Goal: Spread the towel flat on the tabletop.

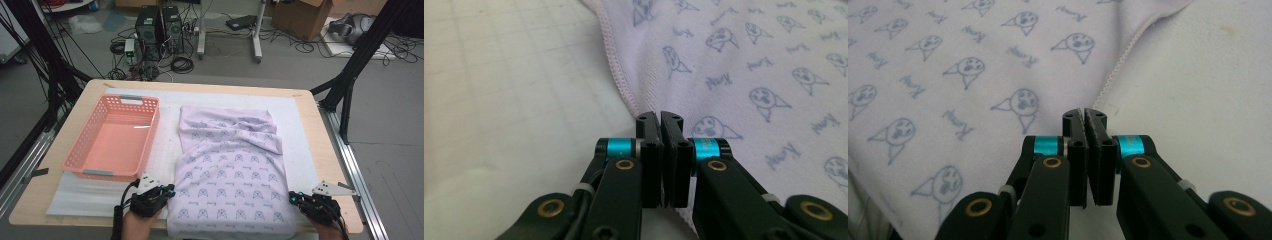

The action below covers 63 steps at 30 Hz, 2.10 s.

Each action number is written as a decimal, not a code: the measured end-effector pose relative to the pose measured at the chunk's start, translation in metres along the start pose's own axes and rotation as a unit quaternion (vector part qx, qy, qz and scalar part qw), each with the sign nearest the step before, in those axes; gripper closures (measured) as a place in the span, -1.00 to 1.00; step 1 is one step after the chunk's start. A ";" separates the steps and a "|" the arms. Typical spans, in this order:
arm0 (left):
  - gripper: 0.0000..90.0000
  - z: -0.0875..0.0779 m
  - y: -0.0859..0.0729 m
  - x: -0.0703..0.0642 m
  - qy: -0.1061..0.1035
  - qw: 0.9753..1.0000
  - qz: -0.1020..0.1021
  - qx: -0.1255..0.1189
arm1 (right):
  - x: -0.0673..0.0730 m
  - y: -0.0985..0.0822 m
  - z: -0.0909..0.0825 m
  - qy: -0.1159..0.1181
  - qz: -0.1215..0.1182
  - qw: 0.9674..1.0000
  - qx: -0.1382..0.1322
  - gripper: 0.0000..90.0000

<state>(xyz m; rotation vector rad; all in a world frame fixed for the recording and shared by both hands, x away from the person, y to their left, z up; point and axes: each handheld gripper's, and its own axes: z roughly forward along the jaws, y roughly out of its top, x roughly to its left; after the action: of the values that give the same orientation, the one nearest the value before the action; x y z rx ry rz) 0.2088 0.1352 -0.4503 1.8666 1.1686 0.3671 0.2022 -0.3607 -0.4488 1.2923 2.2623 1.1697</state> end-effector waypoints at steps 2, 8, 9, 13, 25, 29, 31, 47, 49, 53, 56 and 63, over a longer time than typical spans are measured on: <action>0.93 -0.007 -0.004 -0.001 0.001 1.000 0.006 0.004 | 0.002 0.000 0.000 0.012 -0.003 1.000 -0.004 0.95; 0.91 -0.014 -0.011 -0.006 -0.017 1.000 0.000 -0.003 | 0.011 -0.004 -0.009 0.019 -0.015 1.000 0.000 0.96; 0.91 -0.013 -0.012 -0.008 -0.021 1.000 0.003 0.002 | 0.011 -0.008 -0.013 0.019 -0.013 1.000 0.004 0.96; 0.90 -0.017 -0.019 -0.018 -0.029 0.999 0.026 0.013 | 0.008 -0.021 -0.025 0.025 -0.010 1.000 0.005 0.93; 0.17 0.019 0.005 -0.011 -0.019 1.000 0.010 -0.008 | -0.002 -0.003 0.001 -0.003 0.009 1.000 -0.006 0.40; 0.83 0.016 0.003 -0.010 -0.004 1.000 0.028 -0.003 | -0.001 -0.002 0.003 -0.014 0.005 1.000 -0.006 0.91; 0.89 0.013 0.002 -0.012 -0.005 1.000 0.031 0.002 | 0.001 -0.004 0.001 -0.002 -0.001 1.000 -0.004 0.95; 0.73 -0.035 -0.020 -0.019 -0.064 0.997 0.037 -0.013 | 0.027 -0.028 -0.044 0.048 -0.036 0.998 -0.017 0.87; 0.29 -0.030 -0.016 -0.017 -0.061 0.998 0.026 -0.019 | 0.025 -0.027 -0.042 0.037 -0.029 0.999 -0.018 0.62; 0.16 -0.014 -0.006 -0.010 -0.036 0.999 0.014 -0.031 | 0.020 -0.019 -0.032 0.027 -0.016 0.999 -0.025 0.56; 0.14 0.005 0.003 -0.006 -0.025 0.999 0.008 -0.026 | 0.016 -0.009 -0.018 0.008 -0.009 1.000 -0.024 0.42; 0.36 0.019 0.003 -0.011 0.000 0.999 0.041 -0.010 | 0.004 0.005 0.011 -0.041 -0.012 0.999 -0.005 0.45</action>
<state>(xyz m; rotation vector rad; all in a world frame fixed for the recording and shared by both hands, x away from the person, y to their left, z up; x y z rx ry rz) 0.2167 0.1153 -0.4568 1.9001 1.0878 0.4232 0.2100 -0.3504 -0.4513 1.2817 2.2051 1.0966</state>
